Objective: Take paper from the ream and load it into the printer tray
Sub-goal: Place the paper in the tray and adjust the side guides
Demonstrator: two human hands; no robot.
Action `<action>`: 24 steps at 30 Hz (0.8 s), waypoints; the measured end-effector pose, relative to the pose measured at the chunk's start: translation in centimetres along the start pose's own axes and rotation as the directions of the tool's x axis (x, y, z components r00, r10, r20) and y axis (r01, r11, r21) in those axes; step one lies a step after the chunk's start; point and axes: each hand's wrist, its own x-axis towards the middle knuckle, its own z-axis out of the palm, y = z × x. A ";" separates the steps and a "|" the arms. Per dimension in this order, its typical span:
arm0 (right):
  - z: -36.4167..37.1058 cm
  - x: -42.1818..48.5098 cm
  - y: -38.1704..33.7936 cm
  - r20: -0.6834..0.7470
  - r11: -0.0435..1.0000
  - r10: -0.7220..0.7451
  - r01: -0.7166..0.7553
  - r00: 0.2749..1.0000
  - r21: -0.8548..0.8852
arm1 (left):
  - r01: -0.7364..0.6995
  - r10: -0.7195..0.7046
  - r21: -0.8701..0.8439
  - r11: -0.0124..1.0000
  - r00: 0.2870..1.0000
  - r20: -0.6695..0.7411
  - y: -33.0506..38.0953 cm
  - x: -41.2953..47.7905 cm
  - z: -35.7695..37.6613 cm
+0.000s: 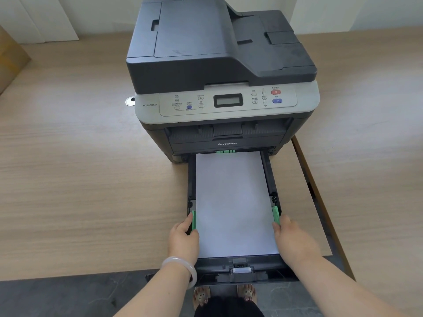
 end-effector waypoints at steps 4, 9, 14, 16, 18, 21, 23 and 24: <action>0.0 -0.2 0.1 0.086 0.973 -0.106 0.121 0.991 -0.198 | 0.034 -0.034 -0.021 0.999 0.999 -0.025 0.1 0.3 0.2; -0.1 -0.2 0.2 0.160 0.900 -0.181 0.229 0.970 -0.372 | 0.034 -0.037 -0.052 0.998 0.998 -0.056 0.0 0.2 0.4; 0.0 -0.2 0.2 0.164 0.868 -0.215 0.266 0.963 -0.421 | 0.018 -0.020 -0.037 0.999 0.998 -0.066 -0.2 0.4 0.6; 0.0 -0.1 0.1 0.170 0.869 -0.205 0.260 0.964 -0.422 | 0.007 -0.009 -0.035 0.999 0.997 -0.070 -0.2 0.4 0.7; 0.0 -0.1 0.1 0.180 0.857 -0.214 0.273 0.960 -0.438 | 0.006 -0.009 -0.036 0.999 0.997 -0.074 -0.1 0.3 0.7; 0.0 -0.1 0.3 0.185 0.857 -0.213 0.274 0.959 -0.436 | 0.005 -0.006 -0.008 1.000 0.998 -0.061 -0.2 0.1 0.6; 0.0 -0.2 0.3 0.174 0.866 -0.206 0.262 0.963 -0.426 | 0.002 -0.002 0.001 1.000 0.999 -0.048 -0.3 0.0 0.5; 0.1 -0.2 0.2 0.165 0.868 -0.208 0.260 0.964 -0.423 | 0.000 0.000 -0.001 1.000 0.999 -0.048 -0.3 0.0 0.6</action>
